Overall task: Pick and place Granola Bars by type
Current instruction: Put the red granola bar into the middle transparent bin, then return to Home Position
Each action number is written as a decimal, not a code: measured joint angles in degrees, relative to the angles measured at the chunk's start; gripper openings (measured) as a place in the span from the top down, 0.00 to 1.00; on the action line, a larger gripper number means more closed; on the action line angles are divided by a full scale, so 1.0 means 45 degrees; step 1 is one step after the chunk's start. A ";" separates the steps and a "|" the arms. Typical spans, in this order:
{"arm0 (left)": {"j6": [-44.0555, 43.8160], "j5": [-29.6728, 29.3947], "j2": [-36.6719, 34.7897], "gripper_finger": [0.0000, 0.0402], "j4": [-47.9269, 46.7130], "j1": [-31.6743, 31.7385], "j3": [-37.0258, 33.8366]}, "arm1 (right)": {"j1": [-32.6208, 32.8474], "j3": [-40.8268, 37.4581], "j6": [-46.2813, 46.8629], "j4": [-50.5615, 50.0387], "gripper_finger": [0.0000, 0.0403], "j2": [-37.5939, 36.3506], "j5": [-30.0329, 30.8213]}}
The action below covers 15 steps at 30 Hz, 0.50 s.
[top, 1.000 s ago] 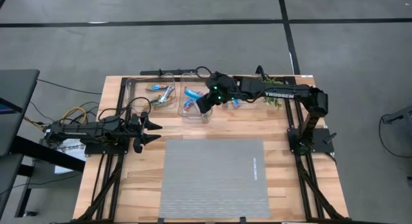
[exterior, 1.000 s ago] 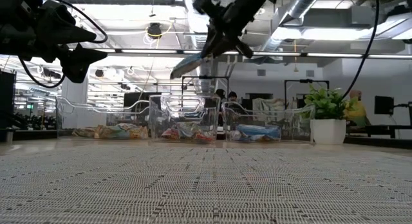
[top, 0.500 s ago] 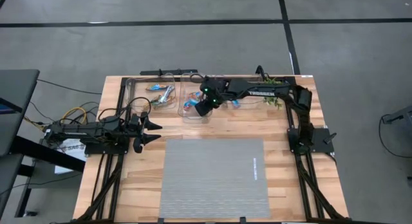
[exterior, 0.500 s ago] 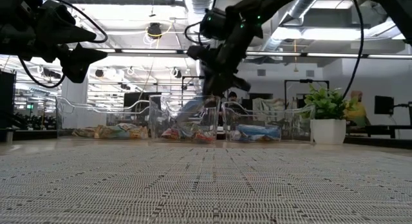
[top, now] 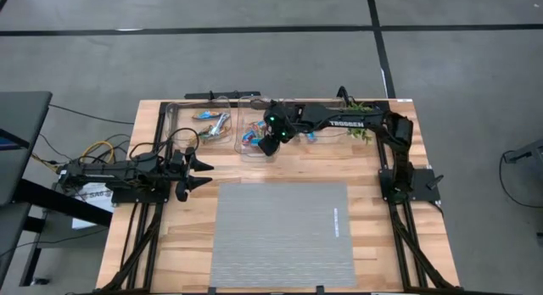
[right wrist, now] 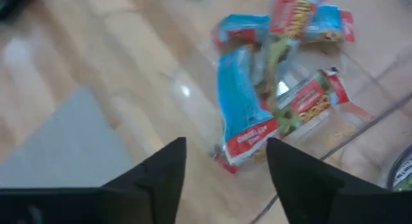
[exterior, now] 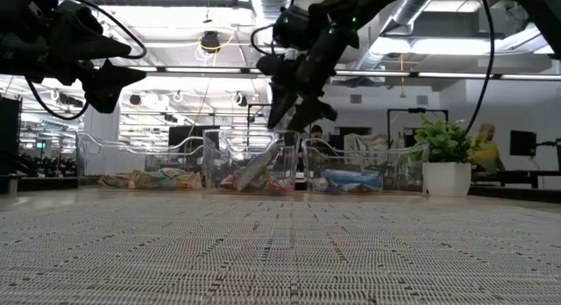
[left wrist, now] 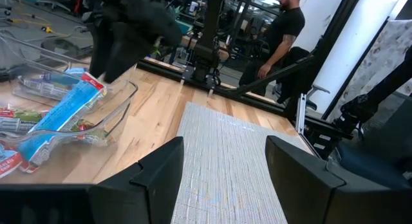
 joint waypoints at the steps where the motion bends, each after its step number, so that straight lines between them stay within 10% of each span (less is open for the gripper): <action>1: 0.0001 0.0000 0.0000 0.47 0.0000 -0.0004 0.0000 | 0.0103 -0.0015 -0.0245 -0.0069 0.50 -0.0113 0.0010; 15: -0.0002 0.0005 0.0000 0.47 -0.0001 -0.0003 0.0000 | 0.2252 -0.5417 -0.2489 0.4931 0.38 -0.5558 0.1030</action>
